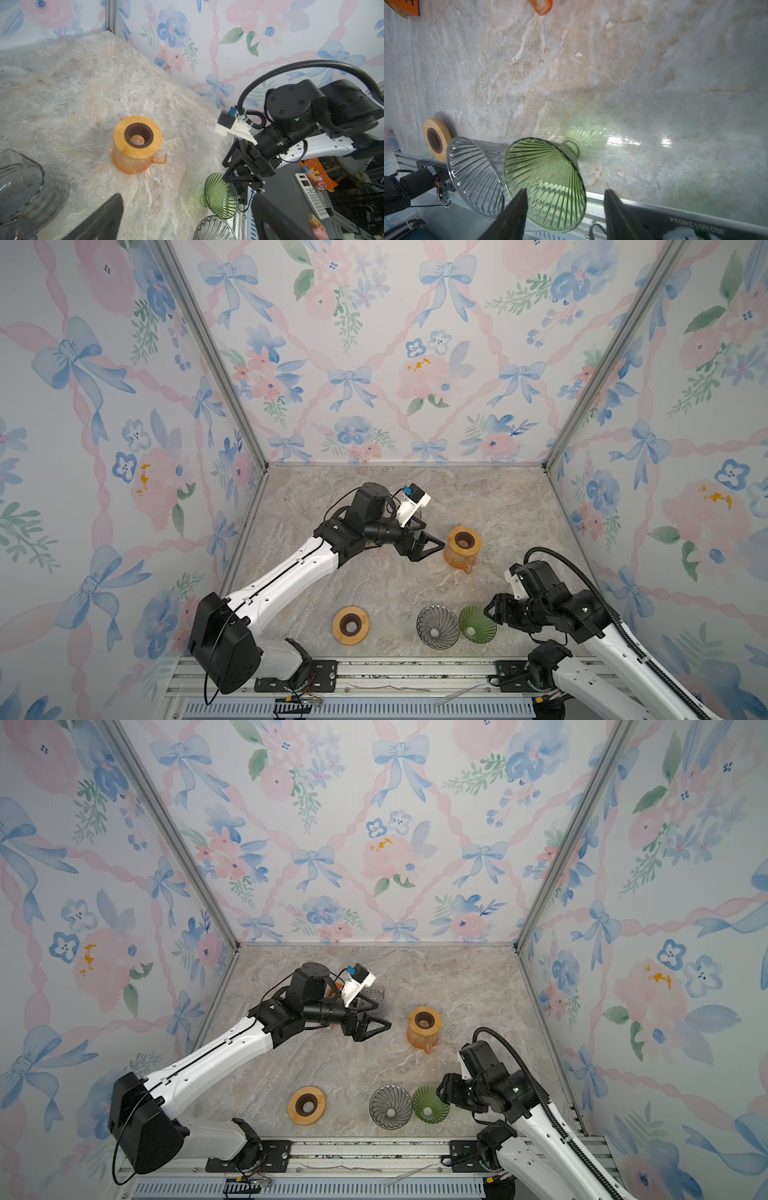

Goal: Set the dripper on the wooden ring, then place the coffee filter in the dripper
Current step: 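Move the right gripper down to the green ribbed dripper and grasp its rim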

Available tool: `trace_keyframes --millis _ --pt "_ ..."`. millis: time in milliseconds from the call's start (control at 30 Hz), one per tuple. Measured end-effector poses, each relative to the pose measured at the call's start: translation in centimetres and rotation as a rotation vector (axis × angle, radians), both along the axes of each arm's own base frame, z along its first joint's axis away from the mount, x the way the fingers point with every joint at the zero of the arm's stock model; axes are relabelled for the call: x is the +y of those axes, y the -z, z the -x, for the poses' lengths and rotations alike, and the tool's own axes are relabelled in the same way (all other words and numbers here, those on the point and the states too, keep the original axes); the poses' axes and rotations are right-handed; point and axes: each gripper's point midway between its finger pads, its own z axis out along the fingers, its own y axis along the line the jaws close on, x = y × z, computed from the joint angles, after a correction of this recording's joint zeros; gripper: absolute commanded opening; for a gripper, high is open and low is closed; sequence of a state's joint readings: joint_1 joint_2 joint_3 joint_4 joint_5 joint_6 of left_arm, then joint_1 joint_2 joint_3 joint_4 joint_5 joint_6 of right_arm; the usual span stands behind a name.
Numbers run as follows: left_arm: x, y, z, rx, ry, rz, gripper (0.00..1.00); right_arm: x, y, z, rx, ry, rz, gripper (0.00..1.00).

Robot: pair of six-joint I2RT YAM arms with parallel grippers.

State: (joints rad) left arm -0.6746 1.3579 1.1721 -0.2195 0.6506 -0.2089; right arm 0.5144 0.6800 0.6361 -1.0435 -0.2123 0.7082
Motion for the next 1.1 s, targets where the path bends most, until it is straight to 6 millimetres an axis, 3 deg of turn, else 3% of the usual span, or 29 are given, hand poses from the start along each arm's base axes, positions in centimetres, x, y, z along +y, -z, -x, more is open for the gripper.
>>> trace_keyframes --millis 400,1100 --pt "0.3 -0.5 0.3 -0.014 -0.006 0.007 0.98 0.7 2.3 0.8 0.064 0.007 -0.036 0.53" --pt "0.4 -0.5 0.3 -0.016 -0.009 0.007 0.98 1.2 5.0 0.2 0.079 0.033 -0.051 0.36"
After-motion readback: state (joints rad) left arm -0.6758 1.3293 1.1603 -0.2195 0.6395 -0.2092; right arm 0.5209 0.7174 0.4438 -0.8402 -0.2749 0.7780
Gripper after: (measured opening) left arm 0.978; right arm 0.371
